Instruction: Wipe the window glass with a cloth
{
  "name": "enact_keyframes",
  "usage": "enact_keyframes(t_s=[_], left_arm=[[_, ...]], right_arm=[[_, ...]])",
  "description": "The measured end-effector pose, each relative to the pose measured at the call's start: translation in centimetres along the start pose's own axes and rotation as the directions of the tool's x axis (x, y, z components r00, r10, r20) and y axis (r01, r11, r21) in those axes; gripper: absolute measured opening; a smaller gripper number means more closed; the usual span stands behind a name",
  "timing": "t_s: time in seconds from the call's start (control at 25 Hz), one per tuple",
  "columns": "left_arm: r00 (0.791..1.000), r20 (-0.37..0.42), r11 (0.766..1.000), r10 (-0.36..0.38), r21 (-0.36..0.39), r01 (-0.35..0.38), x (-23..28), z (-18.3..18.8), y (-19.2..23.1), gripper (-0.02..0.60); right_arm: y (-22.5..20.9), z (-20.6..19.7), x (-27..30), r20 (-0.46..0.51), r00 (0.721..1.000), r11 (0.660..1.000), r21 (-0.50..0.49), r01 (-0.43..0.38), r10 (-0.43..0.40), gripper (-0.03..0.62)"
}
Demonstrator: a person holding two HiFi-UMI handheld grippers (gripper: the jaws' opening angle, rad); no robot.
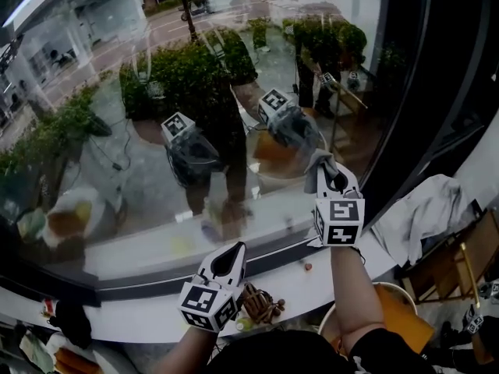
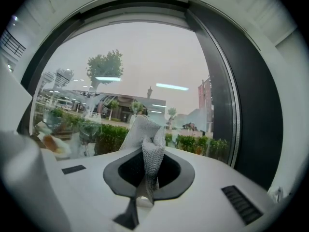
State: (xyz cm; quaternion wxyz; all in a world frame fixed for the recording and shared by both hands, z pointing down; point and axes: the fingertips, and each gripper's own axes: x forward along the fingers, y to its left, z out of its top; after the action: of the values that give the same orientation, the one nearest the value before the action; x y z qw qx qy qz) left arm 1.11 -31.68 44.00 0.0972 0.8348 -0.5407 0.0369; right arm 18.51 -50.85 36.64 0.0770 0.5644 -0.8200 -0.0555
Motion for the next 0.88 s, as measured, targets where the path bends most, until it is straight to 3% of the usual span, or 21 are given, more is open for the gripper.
enact_keyframes(t_s=[0.88], left_arm=[[0.999,0.038,1.000,0.029,-0.008,-0.029,-1.4,1.0,0.5,0.008]], right_arm=[[0.1,-0.9,0.0,-0.017,1.000,1.000,-0.011,0.016,-0.016,0.041]])
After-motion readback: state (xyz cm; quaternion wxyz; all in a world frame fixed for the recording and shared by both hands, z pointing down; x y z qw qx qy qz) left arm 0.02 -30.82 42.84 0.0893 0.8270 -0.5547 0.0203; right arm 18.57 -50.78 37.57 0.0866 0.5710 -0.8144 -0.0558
